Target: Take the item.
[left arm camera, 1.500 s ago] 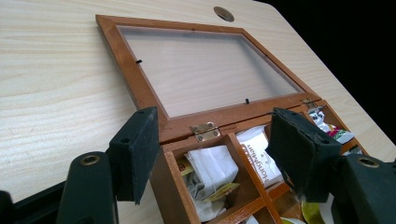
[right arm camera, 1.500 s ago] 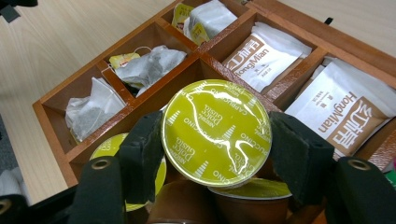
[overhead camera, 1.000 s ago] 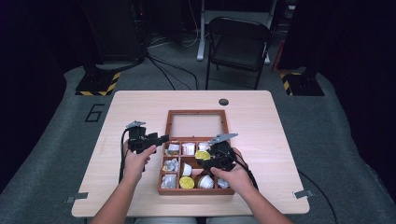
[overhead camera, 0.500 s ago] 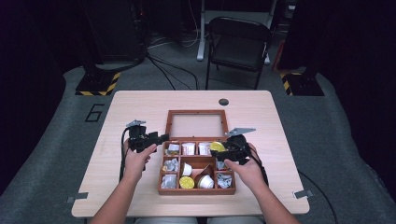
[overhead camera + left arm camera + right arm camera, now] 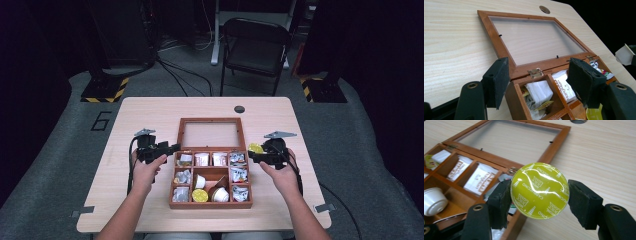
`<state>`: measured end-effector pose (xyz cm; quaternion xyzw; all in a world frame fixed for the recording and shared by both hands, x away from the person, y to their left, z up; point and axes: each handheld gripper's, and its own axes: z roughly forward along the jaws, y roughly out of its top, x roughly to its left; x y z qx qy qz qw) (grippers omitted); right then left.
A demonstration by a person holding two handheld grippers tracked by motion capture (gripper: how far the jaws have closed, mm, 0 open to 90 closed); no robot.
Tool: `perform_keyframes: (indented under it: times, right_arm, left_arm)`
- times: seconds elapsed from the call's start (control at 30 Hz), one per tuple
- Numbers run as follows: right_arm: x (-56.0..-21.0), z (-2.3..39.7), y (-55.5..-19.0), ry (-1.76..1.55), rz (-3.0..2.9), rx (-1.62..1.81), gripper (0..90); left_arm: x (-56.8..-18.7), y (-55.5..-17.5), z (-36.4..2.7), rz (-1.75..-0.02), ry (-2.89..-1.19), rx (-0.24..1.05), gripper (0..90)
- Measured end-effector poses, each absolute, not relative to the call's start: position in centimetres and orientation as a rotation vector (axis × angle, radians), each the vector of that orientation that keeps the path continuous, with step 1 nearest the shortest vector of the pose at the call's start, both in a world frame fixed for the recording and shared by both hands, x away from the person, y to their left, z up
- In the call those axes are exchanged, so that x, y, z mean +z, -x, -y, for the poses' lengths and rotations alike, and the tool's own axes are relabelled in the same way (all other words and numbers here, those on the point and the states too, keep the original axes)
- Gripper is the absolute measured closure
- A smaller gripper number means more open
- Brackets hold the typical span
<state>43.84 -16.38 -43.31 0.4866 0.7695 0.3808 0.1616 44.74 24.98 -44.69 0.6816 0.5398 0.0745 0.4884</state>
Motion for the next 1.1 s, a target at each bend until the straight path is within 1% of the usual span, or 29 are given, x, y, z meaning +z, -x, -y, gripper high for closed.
perform_keyframes:
  times: [0.7,1.1]
  right_arm:
    - [-44.6,20.3,-44.9,-1.509,-2.090,1.020,37.3]
    - [-46.1,22.5,-45.4,-1.564,-2.019,0.949,37.3]
  left_arm:
    - [-44.7,-44.8,-25.3,-1.317,-1.648,0.180,33.8]
    - [-44.7,-44.8,-25.4,-1.317,-1.647,0.183,33.8]
